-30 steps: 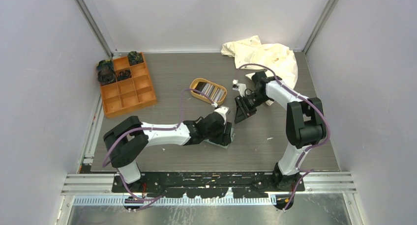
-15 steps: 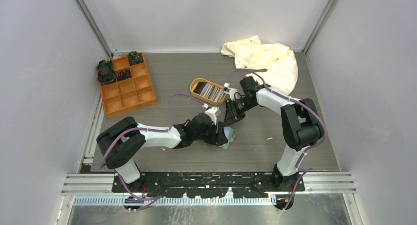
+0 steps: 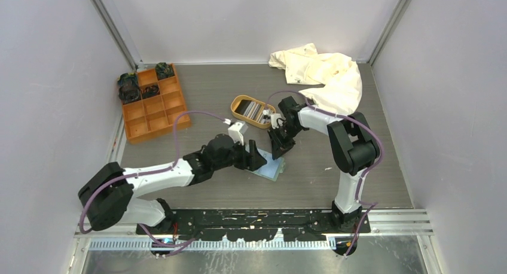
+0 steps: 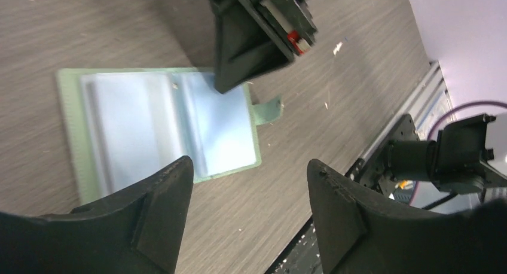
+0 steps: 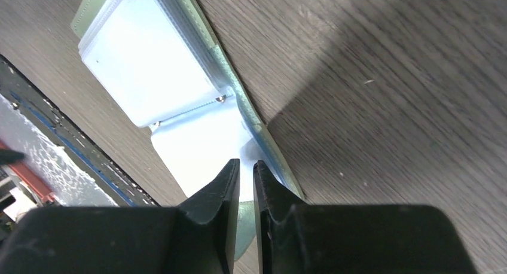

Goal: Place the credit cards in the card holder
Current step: Open the card holder at the center of the board.

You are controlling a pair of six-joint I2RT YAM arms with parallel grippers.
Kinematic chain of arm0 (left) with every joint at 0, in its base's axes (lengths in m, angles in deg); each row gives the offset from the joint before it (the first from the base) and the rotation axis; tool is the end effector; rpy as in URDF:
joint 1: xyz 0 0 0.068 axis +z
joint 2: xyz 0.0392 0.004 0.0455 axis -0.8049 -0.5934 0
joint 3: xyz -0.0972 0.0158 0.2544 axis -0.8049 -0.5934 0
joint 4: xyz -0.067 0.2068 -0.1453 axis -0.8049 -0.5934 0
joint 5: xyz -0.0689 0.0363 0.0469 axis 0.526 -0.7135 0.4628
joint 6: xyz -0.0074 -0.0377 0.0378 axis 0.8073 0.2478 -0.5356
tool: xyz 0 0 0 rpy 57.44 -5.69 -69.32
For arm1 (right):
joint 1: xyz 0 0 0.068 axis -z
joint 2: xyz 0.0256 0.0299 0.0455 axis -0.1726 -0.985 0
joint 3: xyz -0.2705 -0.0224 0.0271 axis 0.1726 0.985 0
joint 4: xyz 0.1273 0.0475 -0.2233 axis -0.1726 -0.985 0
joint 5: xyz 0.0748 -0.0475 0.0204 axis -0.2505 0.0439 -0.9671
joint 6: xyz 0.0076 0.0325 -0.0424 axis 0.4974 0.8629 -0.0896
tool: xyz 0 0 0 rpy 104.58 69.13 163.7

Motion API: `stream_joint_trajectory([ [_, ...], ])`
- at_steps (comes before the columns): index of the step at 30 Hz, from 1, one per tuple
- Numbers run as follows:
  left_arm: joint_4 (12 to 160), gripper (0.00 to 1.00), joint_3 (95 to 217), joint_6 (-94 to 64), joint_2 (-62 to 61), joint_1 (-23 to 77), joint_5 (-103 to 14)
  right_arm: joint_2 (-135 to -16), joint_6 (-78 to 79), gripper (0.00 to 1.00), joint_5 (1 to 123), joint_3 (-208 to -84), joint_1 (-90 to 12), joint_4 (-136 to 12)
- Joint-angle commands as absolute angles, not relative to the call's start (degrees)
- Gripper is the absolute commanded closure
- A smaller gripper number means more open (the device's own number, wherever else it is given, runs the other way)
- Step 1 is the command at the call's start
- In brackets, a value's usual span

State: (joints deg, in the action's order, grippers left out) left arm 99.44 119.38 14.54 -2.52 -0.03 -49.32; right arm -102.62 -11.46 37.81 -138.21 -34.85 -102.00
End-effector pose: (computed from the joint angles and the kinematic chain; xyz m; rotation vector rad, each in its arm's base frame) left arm 0.1654 -0.2284 0.2041 0.2842 2.1907 -1.0581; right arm 0.3053 0.1623 0.1473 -0.8285 2.8473 0.8644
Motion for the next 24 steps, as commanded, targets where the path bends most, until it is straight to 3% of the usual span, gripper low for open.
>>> stream_joint_trajectory([
  [1, 92.45, 0.29, 118.33, 13.01, 0.38, 3.99, -48.91, -102.92, -14.84, 0.79, 40.05, -140.43, -35.07, -104.63],
  [7, 96.48, 0.31, 116.41, 17.25, -3.13, 8.08, -41.77, -103.32, -15.82, 0.79, 38.88, -140.76, -35.03, -105.45],
  [24, 89.02, 0.4, 122.98, 16.6, -9.06, 8.13, -43.25, -104.0, -16.31, 0.79, 38.16, -141.32, -35.23, -106.42],
])
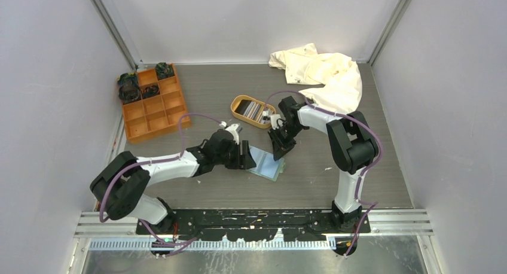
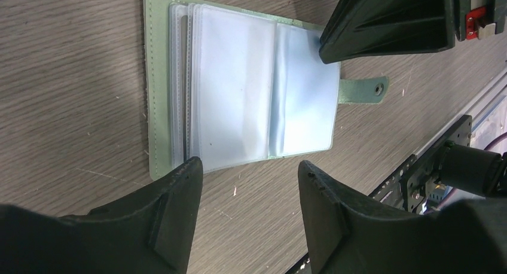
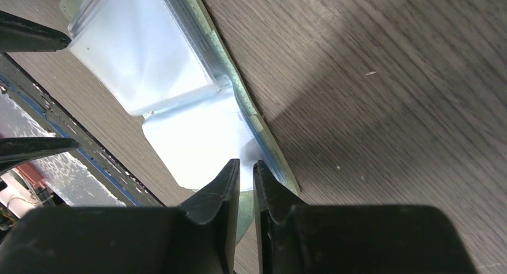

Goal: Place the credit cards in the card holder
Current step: Open the card holder at the center of the board.

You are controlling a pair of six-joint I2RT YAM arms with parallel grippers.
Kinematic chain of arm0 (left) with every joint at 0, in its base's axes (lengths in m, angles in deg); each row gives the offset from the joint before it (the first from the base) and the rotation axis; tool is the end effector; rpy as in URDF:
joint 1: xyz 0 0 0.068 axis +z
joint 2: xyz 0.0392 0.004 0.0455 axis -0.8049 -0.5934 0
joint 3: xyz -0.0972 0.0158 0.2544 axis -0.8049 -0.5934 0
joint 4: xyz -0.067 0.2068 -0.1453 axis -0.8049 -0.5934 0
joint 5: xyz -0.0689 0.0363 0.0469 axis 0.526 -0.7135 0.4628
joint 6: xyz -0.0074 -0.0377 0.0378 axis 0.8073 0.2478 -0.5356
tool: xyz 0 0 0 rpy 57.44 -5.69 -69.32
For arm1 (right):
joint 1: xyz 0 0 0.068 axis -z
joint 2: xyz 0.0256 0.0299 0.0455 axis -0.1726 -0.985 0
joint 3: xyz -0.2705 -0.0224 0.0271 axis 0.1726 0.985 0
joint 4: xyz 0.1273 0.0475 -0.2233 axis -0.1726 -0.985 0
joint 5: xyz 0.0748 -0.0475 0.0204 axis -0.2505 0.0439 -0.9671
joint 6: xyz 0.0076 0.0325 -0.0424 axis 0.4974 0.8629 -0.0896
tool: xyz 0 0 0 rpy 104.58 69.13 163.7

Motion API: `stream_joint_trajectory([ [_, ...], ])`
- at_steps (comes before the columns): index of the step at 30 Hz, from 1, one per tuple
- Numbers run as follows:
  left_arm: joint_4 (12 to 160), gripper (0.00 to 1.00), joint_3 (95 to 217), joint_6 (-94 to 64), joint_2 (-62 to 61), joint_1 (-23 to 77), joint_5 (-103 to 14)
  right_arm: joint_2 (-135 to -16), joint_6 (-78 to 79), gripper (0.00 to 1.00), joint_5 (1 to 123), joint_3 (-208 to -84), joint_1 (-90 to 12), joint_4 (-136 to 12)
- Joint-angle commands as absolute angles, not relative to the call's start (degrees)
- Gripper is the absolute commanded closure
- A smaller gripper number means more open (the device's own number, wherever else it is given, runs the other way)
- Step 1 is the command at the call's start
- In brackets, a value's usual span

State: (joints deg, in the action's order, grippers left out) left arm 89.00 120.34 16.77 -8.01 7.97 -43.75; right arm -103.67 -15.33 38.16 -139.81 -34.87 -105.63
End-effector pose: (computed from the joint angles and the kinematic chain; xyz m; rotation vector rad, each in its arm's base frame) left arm 0.1923 -0.2046 0.1679 0.1406 2.4759 -0.9296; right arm 0.3054 0.1623 0.1471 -0.9139 2.8596 0.8509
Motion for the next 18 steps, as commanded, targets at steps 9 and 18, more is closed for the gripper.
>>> stream_joint_trajectory([
  [9, 88.76, 0.4, 125.72, 16.27, -12.83, 8.08, -42.33, -103.71, -16.45, 0.79, 37.99, -141.46, -35.29, -106.75],
  [18, 96.92, 0.4, 126.8, 18.73, -17.84, 8.03, -36.39, -102.84, -16.99, 0.78, 36.39, -142.0, -35.16, -107.48],
])
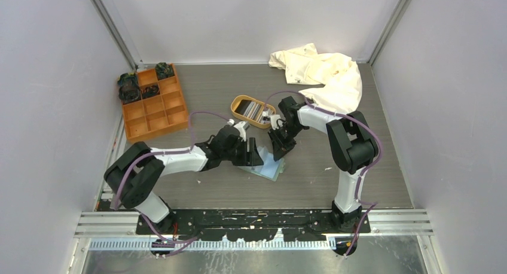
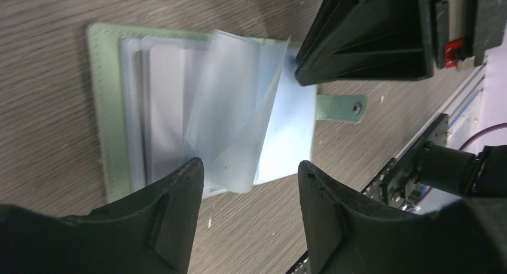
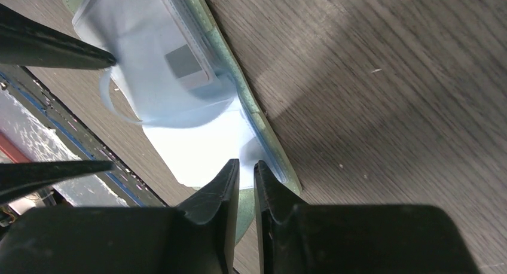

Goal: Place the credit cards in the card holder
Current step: Open the card holder at the center of the board.

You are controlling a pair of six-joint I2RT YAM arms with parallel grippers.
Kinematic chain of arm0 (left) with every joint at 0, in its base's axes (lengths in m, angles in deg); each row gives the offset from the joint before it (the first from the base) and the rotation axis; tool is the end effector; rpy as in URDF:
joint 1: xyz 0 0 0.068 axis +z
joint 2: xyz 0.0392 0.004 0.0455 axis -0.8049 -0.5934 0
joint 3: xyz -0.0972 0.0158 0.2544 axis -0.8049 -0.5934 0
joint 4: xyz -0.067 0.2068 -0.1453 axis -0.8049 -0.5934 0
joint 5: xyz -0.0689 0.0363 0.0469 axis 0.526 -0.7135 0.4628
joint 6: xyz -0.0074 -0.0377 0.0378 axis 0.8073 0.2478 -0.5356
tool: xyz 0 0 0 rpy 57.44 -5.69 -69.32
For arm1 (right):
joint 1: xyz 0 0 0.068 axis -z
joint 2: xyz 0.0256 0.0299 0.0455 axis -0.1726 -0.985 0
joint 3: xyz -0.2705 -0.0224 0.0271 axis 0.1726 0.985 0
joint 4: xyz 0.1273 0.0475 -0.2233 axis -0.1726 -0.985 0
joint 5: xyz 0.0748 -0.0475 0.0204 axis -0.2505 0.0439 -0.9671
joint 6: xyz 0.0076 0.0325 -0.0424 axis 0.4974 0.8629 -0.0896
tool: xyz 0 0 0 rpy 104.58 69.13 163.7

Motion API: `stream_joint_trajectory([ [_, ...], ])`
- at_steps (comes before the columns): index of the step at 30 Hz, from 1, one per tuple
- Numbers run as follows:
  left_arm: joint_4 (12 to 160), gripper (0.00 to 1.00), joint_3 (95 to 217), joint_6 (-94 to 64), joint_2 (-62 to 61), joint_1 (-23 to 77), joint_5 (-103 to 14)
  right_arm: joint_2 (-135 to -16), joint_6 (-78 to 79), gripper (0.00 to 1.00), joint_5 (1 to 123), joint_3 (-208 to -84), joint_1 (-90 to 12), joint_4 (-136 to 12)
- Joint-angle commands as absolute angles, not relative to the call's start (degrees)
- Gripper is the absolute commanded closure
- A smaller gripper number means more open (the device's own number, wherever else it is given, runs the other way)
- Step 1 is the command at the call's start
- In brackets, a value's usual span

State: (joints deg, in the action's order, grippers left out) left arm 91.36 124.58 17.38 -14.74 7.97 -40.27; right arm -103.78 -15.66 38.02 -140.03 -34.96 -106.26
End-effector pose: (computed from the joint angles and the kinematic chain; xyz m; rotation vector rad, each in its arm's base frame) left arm 0.2078 -0.2235 0.1611 0.1631 2.4999 -0.9941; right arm 0.3049 0.1627 0.1473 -0.9231 2.8641 0.8548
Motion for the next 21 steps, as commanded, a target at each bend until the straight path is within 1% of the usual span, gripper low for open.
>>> stream_joint_trajectory([
  [1, 98.03, 0.4, 126.98, 18.95, -18.61, 8.03, -35.71, -102.46, -17.13, 0.78, 36.06, -142.13, -35.09, -107.6],
  [5, 101.82, 0.42, 127.77, 19.56, -20.96, 7.63, -33.63, -100.51, -17.79, 0.77, 34.26, -142.45, -34.24, -108.29],
  [15, 103.94, 0.41, 131.12, 19.2, -25.61, 4.71, -31.75, -94.67, -17.81, 0.76, 30.03, -141.73, -29.29, -108.04],
  [21, 105.1, 0.41, 131.5, 19.3, -26.22, 3.47, -31.3, -96.7, -13.68, 0.76, 24.51, -140.42, -29.01, -105.15],
])
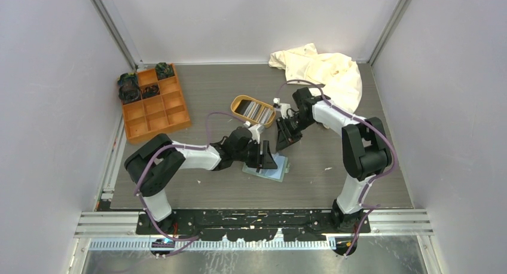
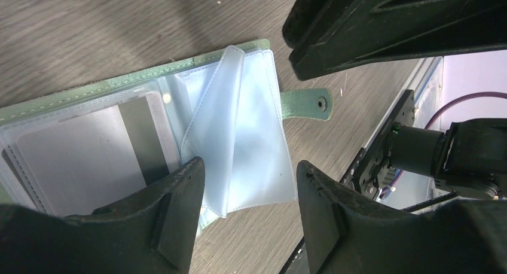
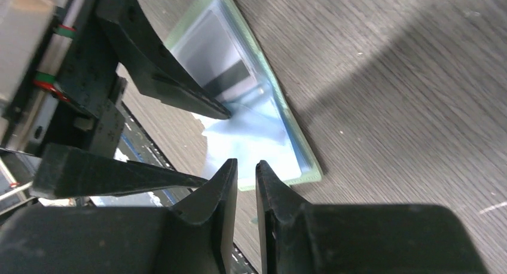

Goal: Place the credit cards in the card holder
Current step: Open the card holder at the center of the board.

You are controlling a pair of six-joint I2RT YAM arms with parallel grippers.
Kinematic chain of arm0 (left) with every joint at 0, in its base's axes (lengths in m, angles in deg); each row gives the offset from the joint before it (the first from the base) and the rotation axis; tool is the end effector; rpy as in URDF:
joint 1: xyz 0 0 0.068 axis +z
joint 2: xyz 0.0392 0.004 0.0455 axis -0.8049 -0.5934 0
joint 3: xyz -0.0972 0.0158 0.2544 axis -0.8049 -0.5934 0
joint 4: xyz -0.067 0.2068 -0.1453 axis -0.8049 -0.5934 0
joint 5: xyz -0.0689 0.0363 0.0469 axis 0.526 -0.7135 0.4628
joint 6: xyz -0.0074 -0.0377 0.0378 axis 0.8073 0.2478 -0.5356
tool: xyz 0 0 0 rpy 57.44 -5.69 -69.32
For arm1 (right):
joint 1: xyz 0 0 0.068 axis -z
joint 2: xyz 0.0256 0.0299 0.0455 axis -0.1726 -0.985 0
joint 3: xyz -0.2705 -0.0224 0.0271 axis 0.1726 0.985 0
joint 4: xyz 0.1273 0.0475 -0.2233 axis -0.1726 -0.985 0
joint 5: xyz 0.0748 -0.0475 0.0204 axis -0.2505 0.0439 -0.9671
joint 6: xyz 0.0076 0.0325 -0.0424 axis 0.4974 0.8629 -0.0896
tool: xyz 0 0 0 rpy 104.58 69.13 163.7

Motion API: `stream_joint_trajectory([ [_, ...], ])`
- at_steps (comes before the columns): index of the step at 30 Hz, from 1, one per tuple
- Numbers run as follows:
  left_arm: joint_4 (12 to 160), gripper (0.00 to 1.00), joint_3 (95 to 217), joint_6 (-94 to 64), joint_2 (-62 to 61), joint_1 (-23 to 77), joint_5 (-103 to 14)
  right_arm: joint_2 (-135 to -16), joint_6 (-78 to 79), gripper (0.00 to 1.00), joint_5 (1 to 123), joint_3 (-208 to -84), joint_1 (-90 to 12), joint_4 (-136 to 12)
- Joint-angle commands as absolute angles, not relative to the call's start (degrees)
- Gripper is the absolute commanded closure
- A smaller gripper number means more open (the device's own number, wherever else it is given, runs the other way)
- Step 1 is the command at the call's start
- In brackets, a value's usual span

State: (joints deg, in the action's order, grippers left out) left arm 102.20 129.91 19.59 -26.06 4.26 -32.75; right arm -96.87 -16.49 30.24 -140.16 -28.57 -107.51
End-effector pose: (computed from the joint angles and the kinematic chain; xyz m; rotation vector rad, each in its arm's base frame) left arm 0.2158 -0.2700 0.1438 0.2920 2.4710 -1.2218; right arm 0.3115 0.1287 0.1890 -0.7953 2.7173 1.0228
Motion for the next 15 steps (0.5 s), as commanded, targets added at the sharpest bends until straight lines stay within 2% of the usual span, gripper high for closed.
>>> stream_joint_trajectory([
  [1, 105.2, 0.41, 131.51, 19.3, -26.17, 3.4, -31.32, -97.44, -12.96, 0.76, 24.05, -140.24, -29.01, -104.74],
  [15, 106.88, 0.4, 130.27, 19.69, -22.29, 2.75, -32.1, -104.66, -15.91, 0.77, 33.77, -142.33, -32.55, -108.9],
])
